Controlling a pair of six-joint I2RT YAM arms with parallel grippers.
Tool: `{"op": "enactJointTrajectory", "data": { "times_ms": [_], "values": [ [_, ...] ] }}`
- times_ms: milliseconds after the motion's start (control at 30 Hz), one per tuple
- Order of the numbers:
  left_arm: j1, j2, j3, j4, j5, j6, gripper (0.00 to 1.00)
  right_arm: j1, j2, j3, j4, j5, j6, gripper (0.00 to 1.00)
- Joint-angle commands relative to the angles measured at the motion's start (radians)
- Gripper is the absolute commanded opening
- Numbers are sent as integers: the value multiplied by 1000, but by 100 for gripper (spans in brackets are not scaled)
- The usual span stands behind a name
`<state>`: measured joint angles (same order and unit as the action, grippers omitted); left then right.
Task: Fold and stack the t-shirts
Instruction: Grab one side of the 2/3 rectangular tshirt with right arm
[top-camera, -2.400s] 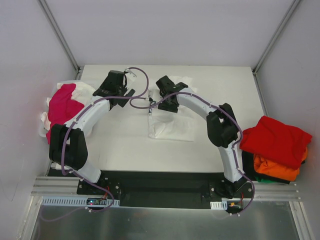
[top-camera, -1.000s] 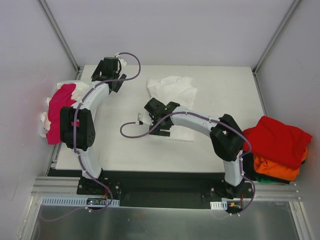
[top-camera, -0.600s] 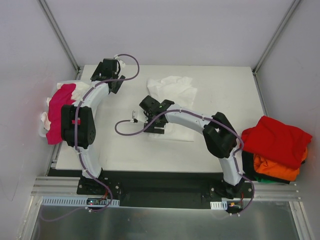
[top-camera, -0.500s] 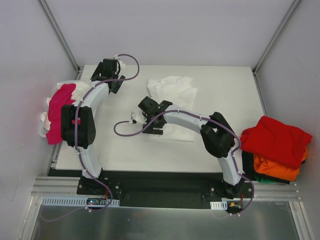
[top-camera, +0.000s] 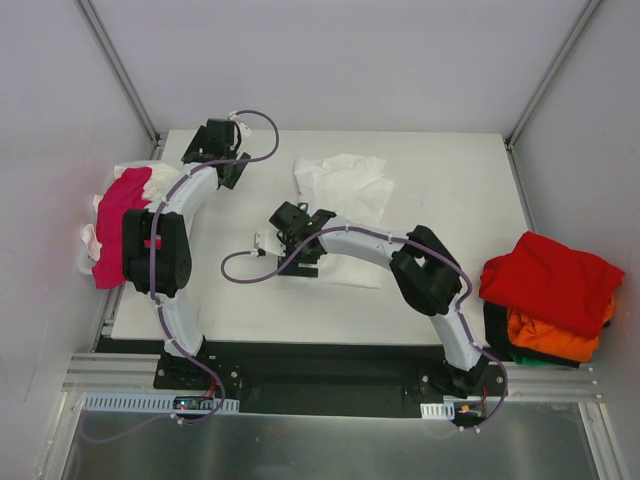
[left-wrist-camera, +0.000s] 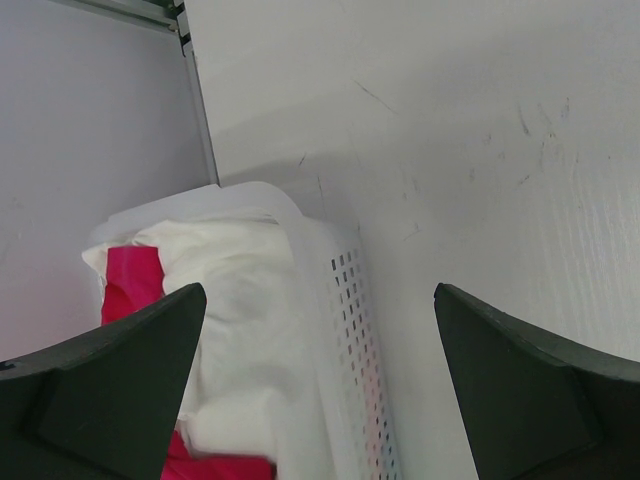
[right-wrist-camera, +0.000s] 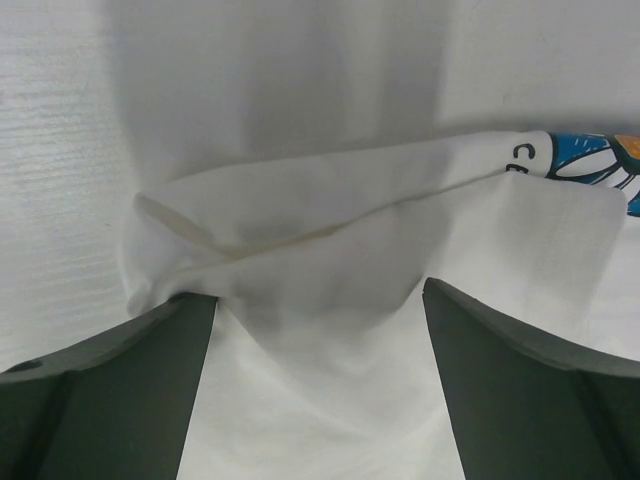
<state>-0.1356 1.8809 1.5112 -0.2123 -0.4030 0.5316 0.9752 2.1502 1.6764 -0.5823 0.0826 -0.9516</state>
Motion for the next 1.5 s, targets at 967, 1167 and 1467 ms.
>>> {"op": "enactJointTrajectory", "data": {
  "times_ms": [967, 1167, 1467],
  "values": [
    [-127, -146, -213, 1, 142, -28, 99, 112, -358, -425, 41, 310, 74, 97],
    [-153, -158, -227, -1, 139, -36, 99, 94, -357, -448, 39, 272, 94, 96],
    [-160, -151, -220, -2, 124, -22, 99, 91, -368, -486, 53, 227, 119, 97]
  ]
}}
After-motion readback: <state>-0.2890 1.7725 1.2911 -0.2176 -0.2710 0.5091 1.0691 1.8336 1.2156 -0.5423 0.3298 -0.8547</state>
